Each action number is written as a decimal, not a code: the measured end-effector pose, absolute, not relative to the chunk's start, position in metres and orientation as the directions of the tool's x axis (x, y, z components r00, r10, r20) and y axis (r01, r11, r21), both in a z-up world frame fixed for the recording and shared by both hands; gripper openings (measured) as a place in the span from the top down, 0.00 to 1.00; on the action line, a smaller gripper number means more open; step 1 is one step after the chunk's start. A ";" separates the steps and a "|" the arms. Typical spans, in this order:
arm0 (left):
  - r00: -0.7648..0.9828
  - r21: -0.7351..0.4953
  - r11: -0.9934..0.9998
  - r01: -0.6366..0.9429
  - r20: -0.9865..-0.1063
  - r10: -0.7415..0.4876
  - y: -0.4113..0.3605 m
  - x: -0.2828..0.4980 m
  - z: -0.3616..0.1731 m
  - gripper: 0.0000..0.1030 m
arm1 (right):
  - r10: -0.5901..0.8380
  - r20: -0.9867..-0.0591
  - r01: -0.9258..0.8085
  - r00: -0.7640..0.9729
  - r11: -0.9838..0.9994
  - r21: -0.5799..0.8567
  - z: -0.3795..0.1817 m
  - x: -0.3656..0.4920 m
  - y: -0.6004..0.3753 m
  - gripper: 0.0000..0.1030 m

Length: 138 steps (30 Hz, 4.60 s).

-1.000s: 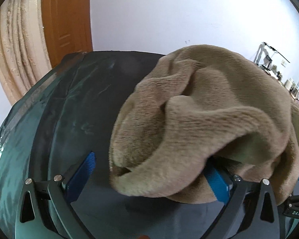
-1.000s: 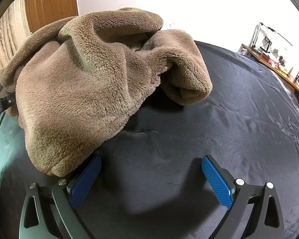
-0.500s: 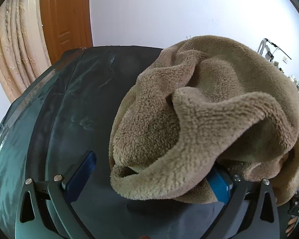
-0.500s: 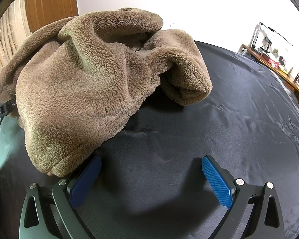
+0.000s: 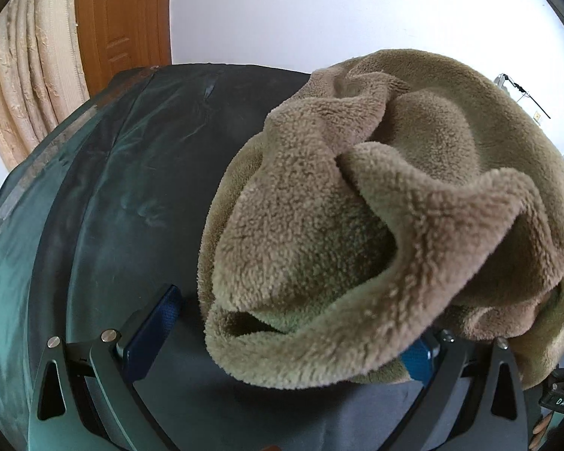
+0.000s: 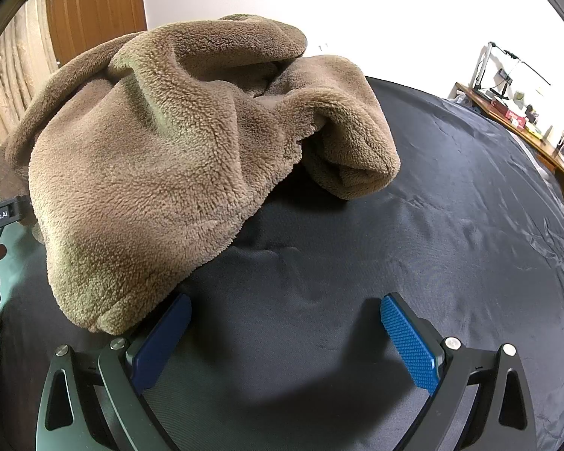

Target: Fold clothes

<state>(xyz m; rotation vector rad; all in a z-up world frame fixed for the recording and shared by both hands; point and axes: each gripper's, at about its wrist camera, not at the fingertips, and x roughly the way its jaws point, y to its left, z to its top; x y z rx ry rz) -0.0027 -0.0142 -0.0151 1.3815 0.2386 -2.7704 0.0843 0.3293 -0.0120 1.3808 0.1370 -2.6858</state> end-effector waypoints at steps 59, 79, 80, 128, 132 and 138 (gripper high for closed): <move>-0.769 -0.332 -0.943 -0.005 -0.602 0.216 -0.028 0.055 0.044 0.00 | -0.215 -0.576 0.141 -0.788 -0.975 0.170 0.102 -0.036 0.346 0.01; -0.778 -0.327 -0.945 -0.030 -0.585 0.228 -0.018 0.062 0.051 0.00 | -0.189 -0.629 0.167 -0.754 -0.981 0.095 0.094 -0.141 0.308 0.01; -0.779 -0.328 -0.944 -0.029 -0.585 0.227 -0.019 0.062 0.050 0.00 | -0.207 -0.651 0.181 -0.730 -0.978 0.108 0.091 -0.146 0.307 0.01; -0.784 -0.378 -0.925 0.039 -0.586 0.206 -0.015 0.053 0.042 0.00 | -0.288 -0.721 0.318 -0.630 -0.943 0.100 0.070 -0.127 0.261 0.34; -0.782 -0.383 -0.923 0.040 -0.587 0.210 -0.015 0.054 0.040 0.00 | -0.263 -0.746 0.314 -0.612 -0.946 0.076 0.061 -0.147 0.256 0.34; -0.763 -0.407 -0.912 0.044 -0.603 0.232 -0.017 0.050 0.038 0.00 | -0.148 -0.673 0.299 -0.725 -0.947 -0.114 0.076 -0.140 0.236 0.34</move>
